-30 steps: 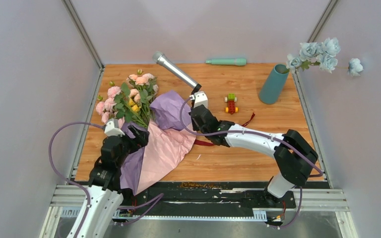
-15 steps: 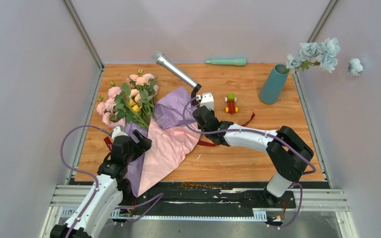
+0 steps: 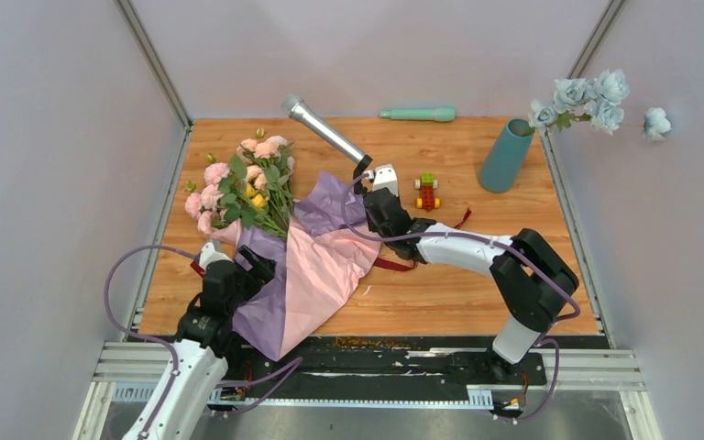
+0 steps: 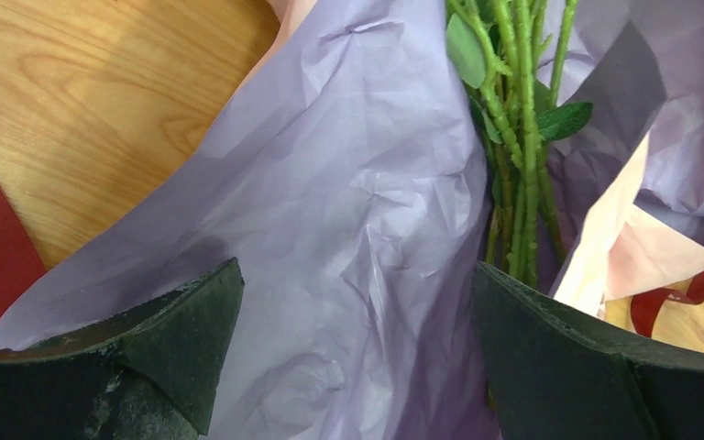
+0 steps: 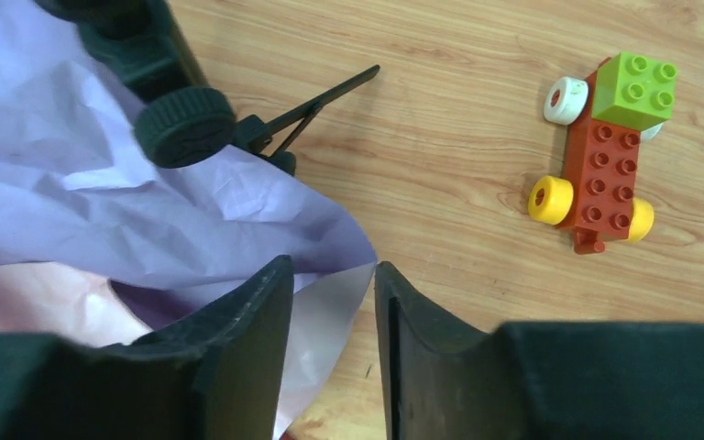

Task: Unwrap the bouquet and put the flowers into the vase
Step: Unfold the wrapping paper at the center of the board.

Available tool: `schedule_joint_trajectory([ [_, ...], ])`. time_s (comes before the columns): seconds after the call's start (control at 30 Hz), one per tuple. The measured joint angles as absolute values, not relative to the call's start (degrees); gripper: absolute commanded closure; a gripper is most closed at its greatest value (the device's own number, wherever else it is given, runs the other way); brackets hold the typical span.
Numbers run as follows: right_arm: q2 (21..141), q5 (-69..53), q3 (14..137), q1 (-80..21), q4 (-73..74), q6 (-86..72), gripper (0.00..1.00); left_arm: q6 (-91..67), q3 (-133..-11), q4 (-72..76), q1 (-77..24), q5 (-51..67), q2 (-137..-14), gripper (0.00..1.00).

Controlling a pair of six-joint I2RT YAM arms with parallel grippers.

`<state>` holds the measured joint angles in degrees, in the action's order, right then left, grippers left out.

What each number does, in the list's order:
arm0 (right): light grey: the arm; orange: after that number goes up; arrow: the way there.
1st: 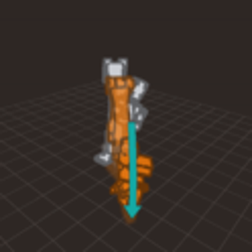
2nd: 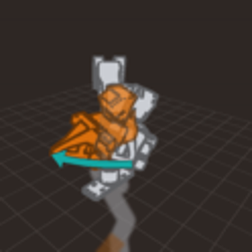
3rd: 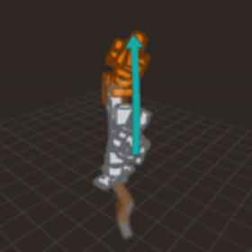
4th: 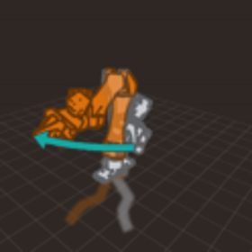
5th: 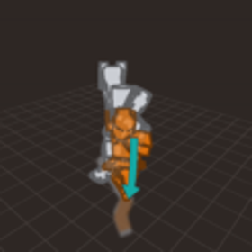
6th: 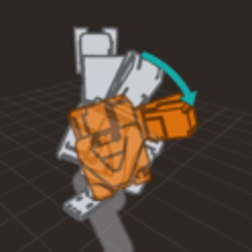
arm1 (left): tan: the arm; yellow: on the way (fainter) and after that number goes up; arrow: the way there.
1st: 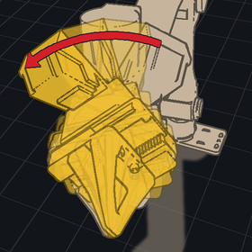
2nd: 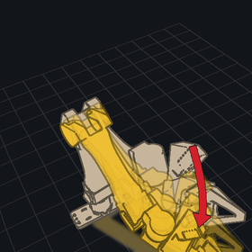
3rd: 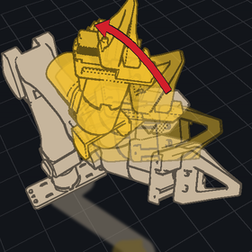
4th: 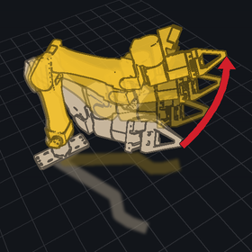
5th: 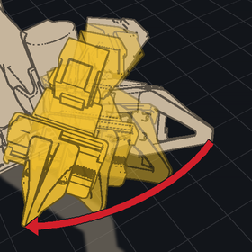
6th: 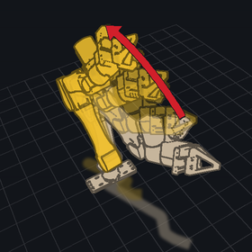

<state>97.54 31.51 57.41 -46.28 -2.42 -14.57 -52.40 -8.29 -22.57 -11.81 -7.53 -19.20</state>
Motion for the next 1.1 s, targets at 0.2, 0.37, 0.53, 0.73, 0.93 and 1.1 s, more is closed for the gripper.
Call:
schedule_joint_trajectory([
  [0.2, 90.2, 26.3, 57.3, -46.3, 3.4, -14.9, 0.34, -48.7, -16.4, -25.5, -11.8, -6.3, -23.7, 0.00],
  [0.37, 80.4, 20.6, 54.4, -46.3, 8.3, -20.3, 0.32, -44.4, -25.0, -25.0, -11.7, -3.0, -27.9, 0.00],
  [0.53, 73.7, 12.1, 47.0, -46.2, 9.1, -28.3, 0.31, -43.0, -26.9, -21.7, -11.7, 4.2, -32.1, 0.00],
  [0.73, 75.8, 1.8, 40.6, -46.2, 8.0, -35.9, 0.40, -43.0, -25.6, -18.6, -11.7, 10.1, -35.1, 0.00],
  [0.93, 82.0, -5.9, 39.6, -46.2, 3.1, -40.4, 0.44, -43.1, -24.4, -17.7, -11.6, 12.6, -35.1, 0.00],
  [1.1, 85.1, -8.7, 39.4, -46.2, 0.0, -42.3, 0.45, -43.1, -24.3, -17.7, -11.6, 13.3, -34.5, 0.00],
])
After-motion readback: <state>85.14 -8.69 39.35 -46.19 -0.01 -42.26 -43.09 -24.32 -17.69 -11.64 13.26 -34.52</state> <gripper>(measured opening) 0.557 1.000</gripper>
